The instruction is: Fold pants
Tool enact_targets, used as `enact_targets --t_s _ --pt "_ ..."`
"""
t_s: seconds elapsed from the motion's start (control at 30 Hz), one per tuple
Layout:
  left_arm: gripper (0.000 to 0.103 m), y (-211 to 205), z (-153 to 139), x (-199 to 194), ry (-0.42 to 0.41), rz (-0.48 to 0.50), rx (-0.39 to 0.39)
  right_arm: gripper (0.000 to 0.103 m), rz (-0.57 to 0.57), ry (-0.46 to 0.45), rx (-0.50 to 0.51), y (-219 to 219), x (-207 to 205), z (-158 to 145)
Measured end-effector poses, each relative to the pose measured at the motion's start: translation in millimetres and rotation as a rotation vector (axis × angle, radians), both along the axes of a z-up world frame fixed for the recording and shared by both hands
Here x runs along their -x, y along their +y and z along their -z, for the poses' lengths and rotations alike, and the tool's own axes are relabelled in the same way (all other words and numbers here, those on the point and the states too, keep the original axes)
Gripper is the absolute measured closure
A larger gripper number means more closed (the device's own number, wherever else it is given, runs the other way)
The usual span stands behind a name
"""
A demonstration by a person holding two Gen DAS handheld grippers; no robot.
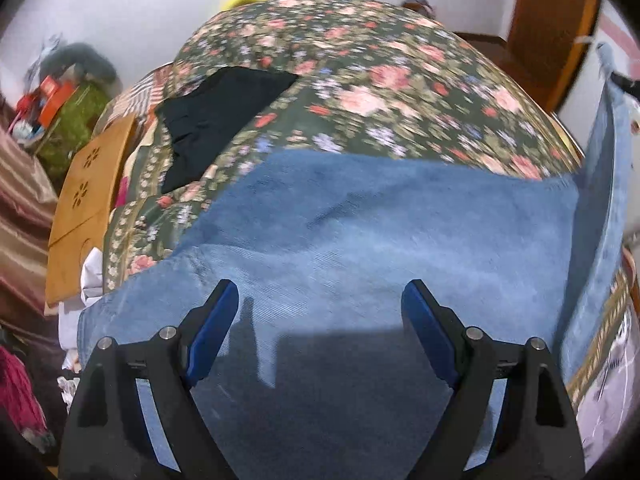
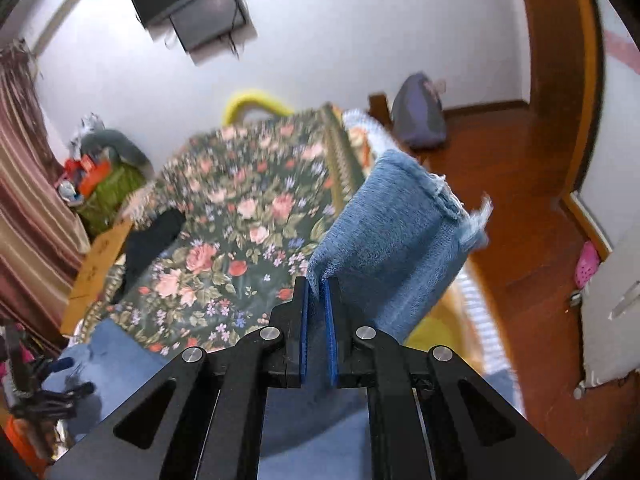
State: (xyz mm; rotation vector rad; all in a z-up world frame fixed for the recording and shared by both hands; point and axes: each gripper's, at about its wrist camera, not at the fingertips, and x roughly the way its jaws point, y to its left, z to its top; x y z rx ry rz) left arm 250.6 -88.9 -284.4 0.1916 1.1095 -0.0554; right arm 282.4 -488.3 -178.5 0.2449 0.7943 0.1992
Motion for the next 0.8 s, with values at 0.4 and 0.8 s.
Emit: enact_targets --t_s 0.4,0.8 --pt "0.018 -38.2 22.0 27.2 0.042 0.018 0.084 0.092 0.105 0.241 0.018 -58.0 78.6 118.6" --pt "0.018 13.5 -33.6 32.6 -0.117 -0.046 0.14 0.072 0.184 0.265 0.116 -51.3 94.7 101.5"
